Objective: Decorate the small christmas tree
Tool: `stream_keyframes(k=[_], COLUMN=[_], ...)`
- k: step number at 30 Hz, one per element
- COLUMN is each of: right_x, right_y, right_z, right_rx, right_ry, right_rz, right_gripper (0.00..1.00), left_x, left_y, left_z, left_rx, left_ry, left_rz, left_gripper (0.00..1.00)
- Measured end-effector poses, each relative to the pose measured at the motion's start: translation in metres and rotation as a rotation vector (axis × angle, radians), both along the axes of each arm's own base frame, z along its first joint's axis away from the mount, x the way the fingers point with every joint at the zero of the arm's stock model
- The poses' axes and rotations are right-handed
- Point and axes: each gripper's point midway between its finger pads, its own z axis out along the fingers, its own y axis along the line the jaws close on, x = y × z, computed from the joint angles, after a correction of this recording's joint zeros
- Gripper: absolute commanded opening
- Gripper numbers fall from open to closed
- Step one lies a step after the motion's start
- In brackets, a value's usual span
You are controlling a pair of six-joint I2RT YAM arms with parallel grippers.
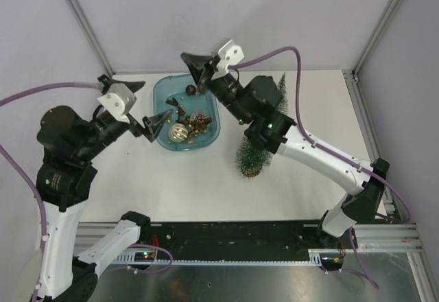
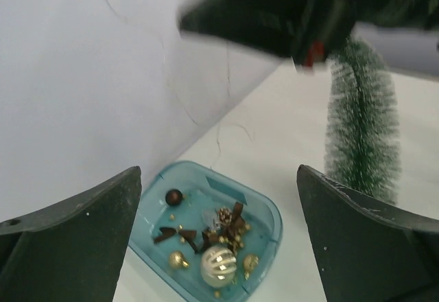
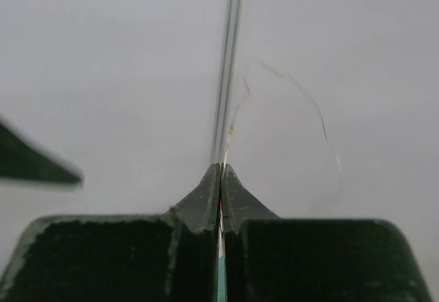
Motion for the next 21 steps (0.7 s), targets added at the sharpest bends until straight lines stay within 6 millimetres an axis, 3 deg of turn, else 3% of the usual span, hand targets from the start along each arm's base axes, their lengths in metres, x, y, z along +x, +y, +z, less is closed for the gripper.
stream_keyframes(k=[4, 13, 21], right_x=[0.007, 0.007, -0.007], right_y=[-0.007, -0.004, -0.01], right_z=[0.035, 0.07, 0.114], right_rx=[0.058, 0.097, 0.153], right_ry=[-0.028, -0.039, -0.086], right_rz=[-0.016, 0.003, 0.031], right_gripper=[0.0, 0.0, 0.0], left_x=[0.001, 0.039, 0.056], left_y=[0.0, -0.009, -0.04], left_z=[-0.034, -0.095, -0.164], left_rx=[0.027, 0.059, 0.078], left_ry=[0.058, 0.168, 0.316], left_rz=[0.001, 0.02, -0.134], left_gripper=[1.0, 1.0, 1.0])
